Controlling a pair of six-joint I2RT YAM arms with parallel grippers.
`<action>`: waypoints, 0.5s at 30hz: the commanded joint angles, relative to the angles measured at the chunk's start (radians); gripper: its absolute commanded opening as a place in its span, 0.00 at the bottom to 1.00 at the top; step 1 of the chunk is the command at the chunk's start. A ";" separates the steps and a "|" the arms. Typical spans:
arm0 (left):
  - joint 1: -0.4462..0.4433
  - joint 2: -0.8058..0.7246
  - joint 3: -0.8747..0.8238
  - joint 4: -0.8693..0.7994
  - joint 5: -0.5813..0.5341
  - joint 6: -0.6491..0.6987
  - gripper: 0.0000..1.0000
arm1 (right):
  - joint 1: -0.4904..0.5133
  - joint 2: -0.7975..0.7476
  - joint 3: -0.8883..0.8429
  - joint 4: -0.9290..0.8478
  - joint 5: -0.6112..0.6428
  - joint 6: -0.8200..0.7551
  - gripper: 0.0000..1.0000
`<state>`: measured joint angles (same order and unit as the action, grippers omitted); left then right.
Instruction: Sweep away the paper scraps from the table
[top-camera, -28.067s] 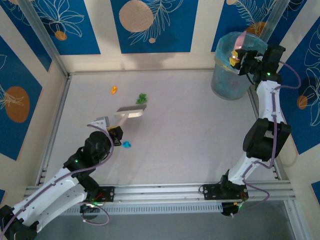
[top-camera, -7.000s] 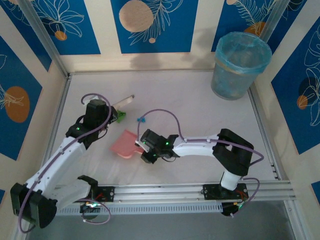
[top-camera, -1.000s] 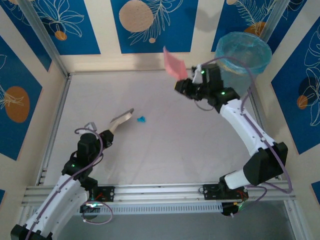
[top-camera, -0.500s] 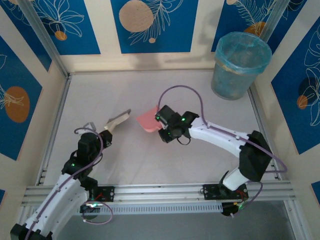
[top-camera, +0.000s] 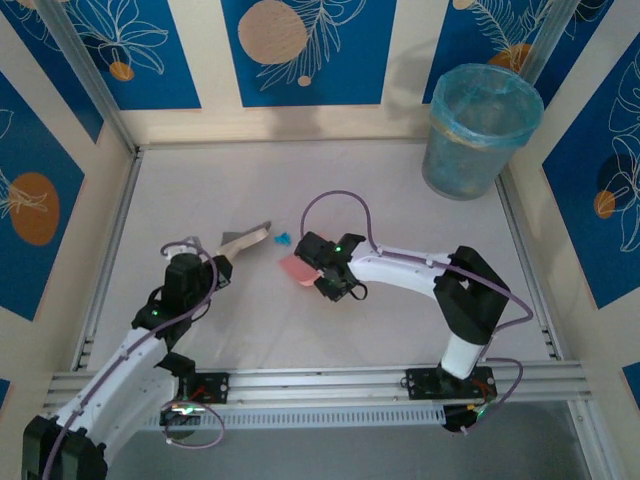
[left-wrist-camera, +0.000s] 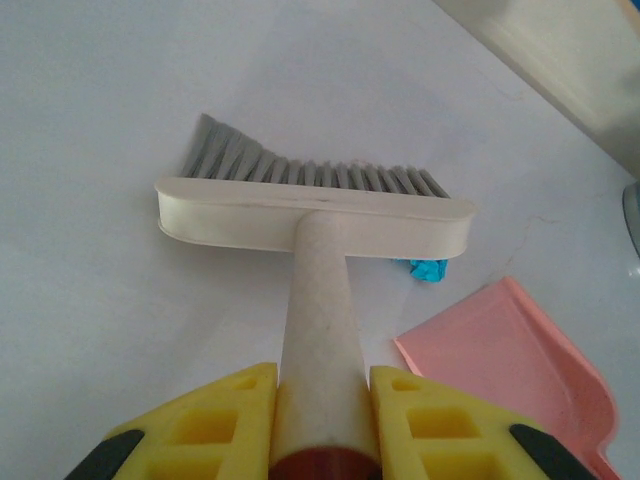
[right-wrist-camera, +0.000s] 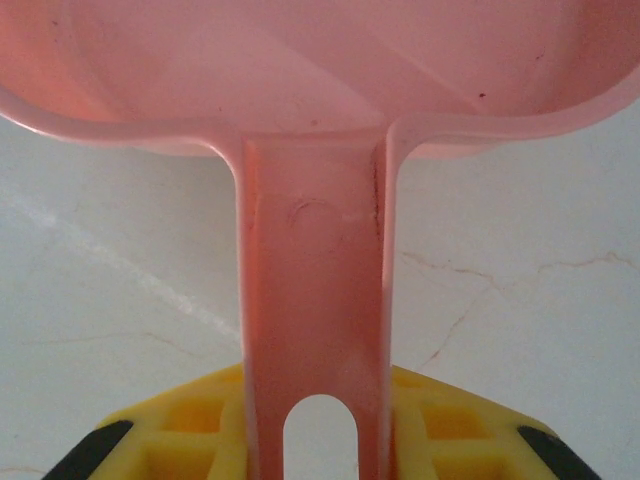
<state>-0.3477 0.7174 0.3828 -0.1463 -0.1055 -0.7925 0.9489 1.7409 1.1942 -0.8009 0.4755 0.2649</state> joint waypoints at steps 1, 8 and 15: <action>0.004 0.060 0.051 0.066 0.064 0.037 0.00 | 0.025 0.036 0.030 -0.026 0.036 -0.033 0.00; -0.002 0.141 0.063 0.111 0.124 0.040 0.00 | 0.020 0.027 -0.007 0.049 -0.010 -0.050 0.00; -0.017 0.167 0.080 0.108 0.167 0.044 0.00 | -0.007 0.035 -0.034 0.119 -0.039 -0.039 0.00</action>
<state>-0.3538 0.8745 0.4282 -0.0395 -0.0021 -0.7559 0.9543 1.7645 1.1839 -0.7059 0.4706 0.2356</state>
